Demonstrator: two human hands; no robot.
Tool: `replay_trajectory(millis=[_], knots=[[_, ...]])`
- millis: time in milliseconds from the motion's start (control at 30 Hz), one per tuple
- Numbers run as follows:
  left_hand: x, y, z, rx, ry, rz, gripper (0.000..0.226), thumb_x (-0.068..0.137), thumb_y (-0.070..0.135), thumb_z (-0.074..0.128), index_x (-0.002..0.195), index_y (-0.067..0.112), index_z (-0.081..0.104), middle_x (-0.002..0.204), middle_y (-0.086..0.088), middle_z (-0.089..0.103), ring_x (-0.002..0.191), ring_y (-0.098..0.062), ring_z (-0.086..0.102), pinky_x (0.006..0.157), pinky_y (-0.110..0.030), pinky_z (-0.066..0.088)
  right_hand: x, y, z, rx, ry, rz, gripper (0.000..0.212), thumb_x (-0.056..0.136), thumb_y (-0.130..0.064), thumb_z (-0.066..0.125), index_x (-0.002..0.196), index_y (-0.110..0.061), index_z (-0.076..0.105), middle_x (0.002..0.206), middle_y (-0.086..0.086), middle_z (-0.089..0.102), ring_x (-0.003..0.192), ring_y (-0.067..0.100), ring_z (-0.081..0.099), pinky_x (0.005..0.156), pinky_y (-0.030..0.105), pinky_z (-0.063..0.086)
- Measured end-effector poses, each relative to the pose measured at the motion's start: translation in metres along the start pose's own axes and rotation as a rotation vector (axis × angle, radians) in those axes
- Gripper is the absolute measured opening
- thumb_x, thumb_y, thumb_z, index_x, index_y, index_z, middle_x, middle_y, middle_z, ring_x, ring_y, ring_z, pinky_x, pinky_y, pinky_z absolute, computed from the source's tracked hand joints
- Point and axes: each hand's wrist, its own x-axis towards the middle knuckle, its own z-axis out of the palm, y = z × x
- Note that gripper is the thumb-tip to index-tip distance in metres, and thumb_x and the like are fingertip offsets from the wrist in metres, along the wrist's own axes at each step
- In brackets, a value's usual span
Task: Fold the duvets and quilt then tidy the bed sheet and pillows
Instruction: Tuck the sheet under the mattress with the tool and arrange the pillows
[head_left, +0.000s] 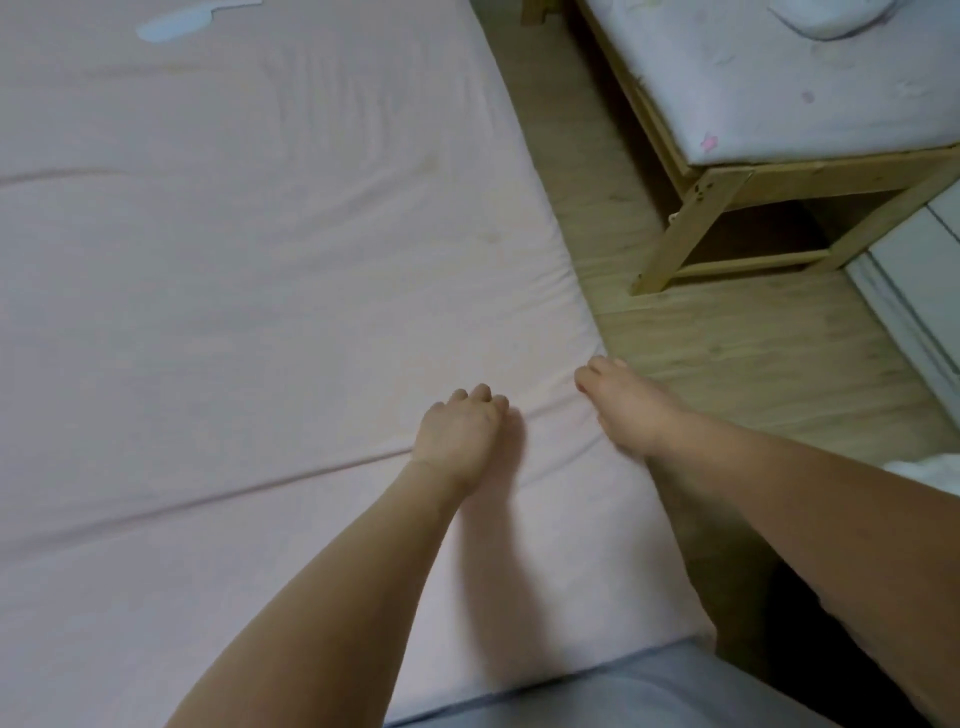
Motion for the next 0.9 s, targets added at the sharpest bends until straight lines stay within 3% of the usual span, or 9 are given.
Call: replay_trajectory(millis=[133,200,267,333,433,533,633,767,900], knots=[[0.029,0.018,0.011,-0.045,0.031,-0.063,0.019,0.098,0.025,0.042,0.111,0.020,0.055,0.110,-0.002,0.052,0.108,-0.023,0.052,0.073,-0.032,0.038,0.003,0.010,0.012,-0.004,0.006,-0.033,0.027,0.085,-0.001,0.050,0.110,-0.008,0.049,0.113,0.011,0.047,0.110,0.030,0.046,0.086,0.042,0.047],[0.034,0.024,0.011,-0.056,0.019,-0.063,0.018,0.097,0.025,0.043,0.106,0.019,0.057,0.107,-0.002,0.054,0.105,-0.024,0.054,0.072,-0.031,0.037,0.004,0.007,0.018,-0.035,0.124,-0.095,0.021,0.083,0.002,0.045,0.099,-0.006,0.055,0.102,0.014,0.052,0.099,0.032,0.052,0.072,0.041,0.051],[0.040,0.026,0.009,-0.098,-0.010,-0.058,0.017,0.097,0.024,0.045,0.102,0.017,0.059,0.104,-0.004,0.055,0.102,-0.024,0.054,0.071,-0.030,0.035,0.007,0.005,0.019,0.001,0.230,-0.163,0.023,0.075,-0.001,0.037,0.076,-0.006,0.059,0.079,0.013,0.057,0.076,0.031,0.059,0.049,0.033,0.048],[0.048,0.031,0.006,-0.124,-0.016,-0.067,0.016,0.095,0.023,0.046,0.094,0.017,0.061,0.099,-0.004,0.057,0.098,-0.024,0.055,0.072,-0.029,0.036,0.009,0.012,0.018,-0.005,0.289,-0.211,0.016,0.070,0.000,0.043,0.065,-0.007,0.057,0.068,0.011,0.055,0.064,0.030,0.060,0.040,0.028,0.041],[0.054,0.035,0.004,-0.103,-0.029,-0.062,0.013,0.093,0.020,0.047,0.087,0.020,0.059,0.095,-0.001,0.057,0.095,-0.023,0.056,0.071,-0.029,0.039,0.006,0.019,0.013,0.033,0.237,-0.232,0.018,0.063,0.009,0.065,0.069,-0.006,0.057,0.072,0.012,0.057,0.070,0.032,0.061,0.043,0.031,0.042],[0.054,0.036,0.004,-0.066,-0.038,-0.072,0.011,0.088,0.019,0.048,0.082,0.024,0.056,0.091,0.003,0.057,0.091,-0.022,0.056,0.067,-0.028,0.038,0.002,0.021,0.014,0.061,0.280,-0.208,0.031,0.050,0.013,0.072,0.064,-0.008,0.053,0.064,0.009,0.054,0.059,0.029,0.059,0.037,0.025,0.038],[0.052,0.038,0.005,-0.107,-0.051,-0.060,0.012,0.087,0.012,0.048,0.083,0.021,0.054,0.095,-0.002,0.057,0.092,-0.024,0.057,0.069,-0.028,0.036,0.001,0.024,0.014,0.141,0.247,-0.215,0.022,0.062,0.015,0.063,0.070,-0.003,0.053,0.070,0.015,0.056,0.067,0.034,0.059,0.044,0.033,0.040],[0.053,0.035,0.003,-0.118,-0.051,-0.052,0.012,0.087,0.002,0.048,0.091,0.011,0.056,0.098,-0.009,0.058,0.088,-0.028,0.055,0.068,-0.027,0.034,0.004,0.026,0.015,0.169,0.231,-0.182,0.019,0.080,0.009,0.044,0.090,-0.003,0.054,0.094,0.017,0.057,0.093,0.034,0.053,0.071,0.042,0.041],[0.053,0.034,0.003,-0.170,-0.035,-0.044,0.008,0.086,0.005,0.050,0.083,0.006,0.058,0.087,-0.010,0.059,0.078,-0.028,0.056,0.065,-0.037,0.044,0.007,0.028,0.014,0.230,0.168,-0.167,0.022,0.081,0.007,0.040,0.088,-0.014,0.042,0.086,0.007,0.049,0.093,0.025,0.048,0.068,0.038,0.039]])
